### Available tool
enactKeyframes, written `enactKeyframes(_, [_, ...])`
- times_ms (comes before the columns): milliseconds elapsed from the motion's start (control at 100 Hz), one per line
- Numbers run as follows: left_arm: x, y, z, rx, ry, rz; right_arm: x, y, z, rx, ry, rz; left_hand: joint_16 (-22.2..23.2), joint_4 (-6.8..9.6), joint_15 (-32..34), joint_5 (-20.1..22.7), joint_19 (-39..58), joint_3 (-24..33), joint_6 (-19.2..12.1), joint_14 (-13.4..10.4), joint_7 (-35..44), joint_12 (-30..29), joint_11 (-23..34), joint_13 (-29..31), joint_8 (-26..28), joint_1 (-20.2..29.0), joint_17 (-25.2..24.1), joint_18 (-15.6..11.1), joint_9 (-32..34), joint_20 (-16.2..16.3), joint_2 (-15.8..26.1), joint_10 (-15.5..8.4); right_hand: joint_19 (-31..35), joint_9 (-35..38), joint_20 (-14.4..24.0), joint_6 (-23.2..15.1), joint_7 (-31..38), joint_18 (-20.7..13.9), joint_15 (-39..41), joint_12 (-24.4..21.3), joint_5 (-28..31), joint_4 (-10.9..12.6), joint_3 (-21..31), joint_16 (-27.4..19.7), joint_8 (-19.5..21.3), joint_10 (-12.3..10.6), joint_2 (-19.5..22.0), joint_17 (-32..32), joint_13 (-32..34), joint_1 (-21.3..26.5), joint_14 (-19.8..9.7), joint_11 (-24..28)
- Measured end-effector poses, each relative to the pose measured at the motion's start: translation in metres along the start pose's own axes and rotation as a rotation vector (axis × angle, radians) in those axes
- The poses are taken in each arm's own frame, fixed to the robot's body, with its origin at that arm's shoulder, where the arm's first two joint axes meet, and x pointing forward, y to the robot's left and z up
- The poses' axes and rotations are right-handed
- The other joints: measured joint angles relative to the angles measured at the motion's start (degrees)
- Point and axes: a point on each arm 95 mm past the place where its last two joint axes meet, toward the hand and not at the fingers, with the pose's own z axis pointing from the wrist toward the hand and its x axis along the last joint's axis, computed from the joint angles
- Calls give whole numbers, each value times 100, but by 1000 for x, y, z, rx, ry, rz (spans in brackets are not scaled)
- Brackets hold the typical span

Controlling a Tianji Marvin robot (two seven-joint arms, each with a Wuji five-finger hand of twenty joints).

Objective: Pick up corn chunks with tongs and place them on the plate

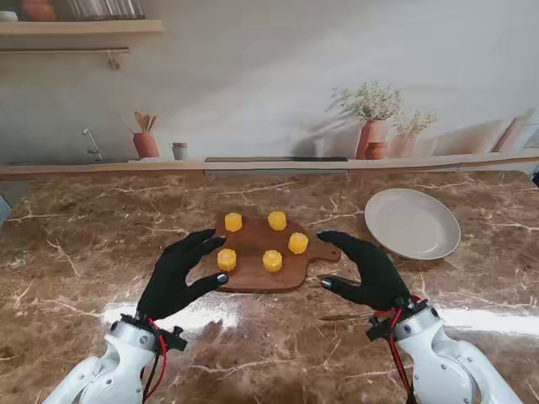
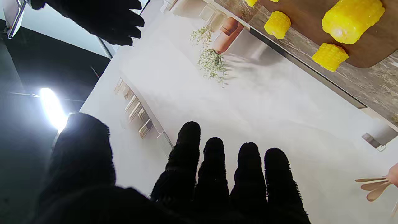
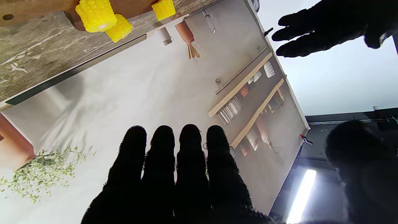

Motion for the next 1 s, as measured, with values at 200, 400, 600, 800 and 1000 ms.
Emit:
enactKeyframes(200, [1,0,0,0,8,6,0,0,-1,4,-1,-10,0,0,0,0,2,0,0,0,0,0,0,0,0,0,0,0,0,-11,0,0,1,0,0,1,0,0,0,0,0,0,0,0,0,0,0,0,0,14,0,0])
enactKeyframes(400, [1,-1,-1,0,8,7,-10,5,-8,30,-54,-87,0,0,0,0,57,0,1,0,0,0,0,0,0,0,0,0,0,-14,0,0,64,139,0,-7,221,-2,41,110,91,0,34,0,67,-10,-737,-2,117,313,-59,157])
enactKeyframes(600, [-1,-3,-2,-1,9,9,-27,14,-22,73,-133,-242,0,0,0,0,58,0,1,0,0,0,0,0,-1,0,0,0,0,-71,0,0,72,341,-1,-2,488,68,89,453,150,-174,100,127,381,-12,-1613,-83,272,1060,-59,290])
enactKeyframes(800, [-4,-1,0,-5,15,4,-41,12,-39,167,-193,-403,0,0,0,0,59,0,1,0,0,0,0,0,-1,0,0,0,0,-71,0,0,-23,102,-4,97,424,70,104,713,-32,-183,-354,213,525,-2,-1613,-208,290,1598,-57,359])
enactKeyframes(1000, [-7,3,1,-8,14,-6,-62,5,-55,268,-258,-413,0,0,0,0,59,0,1,0,0,0,0,0,-1,0,0,0,0,-72,0,0,-254,-435,-143,100,472,3,61,924,-158,-310,-532,280,656,0,-1613,-434,-113,1891,-61,502])
